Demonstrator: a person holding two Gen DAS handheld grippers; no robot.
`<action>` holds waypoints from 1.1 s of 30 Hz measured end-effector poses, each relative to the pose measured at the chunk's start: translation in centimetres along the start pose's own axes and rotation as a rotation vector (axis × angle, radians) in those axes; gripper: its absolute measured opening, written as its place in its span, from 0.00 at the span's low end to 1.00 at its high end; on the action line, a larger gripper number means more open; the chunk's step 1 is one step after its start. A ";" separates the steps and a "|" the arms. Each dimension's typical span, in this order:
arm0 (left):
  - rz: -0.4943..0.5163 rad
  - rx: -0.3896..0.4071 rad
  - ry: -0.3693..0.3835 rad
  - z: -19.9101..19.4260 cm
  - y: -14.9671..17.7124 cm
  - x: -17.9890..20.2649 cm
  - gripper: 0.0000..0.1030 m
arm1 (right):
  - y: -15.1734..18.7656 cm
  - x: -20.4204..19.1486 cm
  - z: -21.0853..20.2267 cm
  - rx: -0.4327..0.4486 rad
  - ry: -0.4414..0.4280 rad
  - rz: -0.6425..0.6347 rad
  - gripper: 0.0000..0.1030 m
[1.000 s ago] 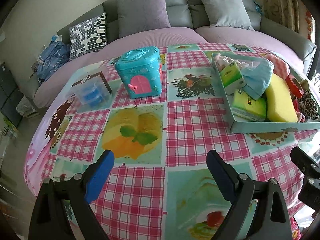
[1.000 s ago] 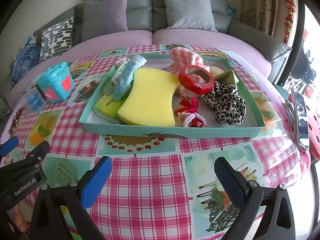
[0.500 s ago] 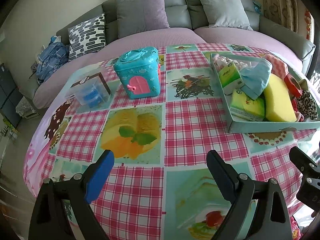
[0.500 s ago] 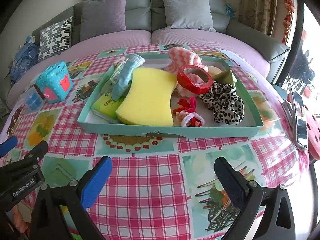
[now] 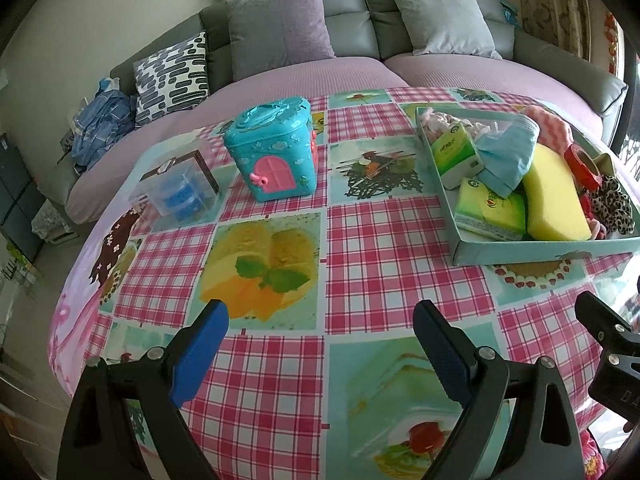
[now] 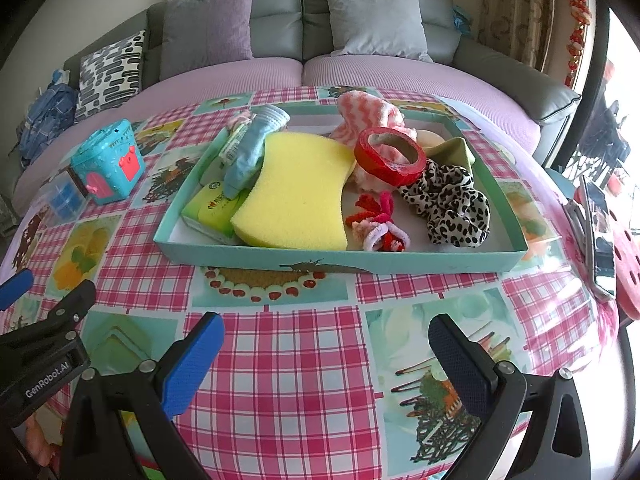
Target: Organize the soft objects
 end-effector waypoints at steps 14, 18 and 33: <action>0.002 -0.001 -0.007 0.1 0.0 -0.1 0.91 | 0.1 0.2 0.0 -0.002 -0.001 0.008 1.00; 0.003 0.000 -0.008 0.1 0.0 -0.1 0.91 | 0.1 0.2 0.1 -0.005 0.001 0.010 1.00; 0.008 0.004 -0.009 0.1 -0.1 0.0 0.91 | 0.1 0.2 0.1 -0.008 0.002 0.009 1.00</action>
Point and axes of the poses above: each gripper's, at about its wrist camera, not at the fingertips, and z roughly the way its jaws point, x to its right, y to its underside, the point moved 6 cm from there along z, roughly the way its jaws point, and after that the axes turned 12 degrees about -y, right-handed, at the moved point
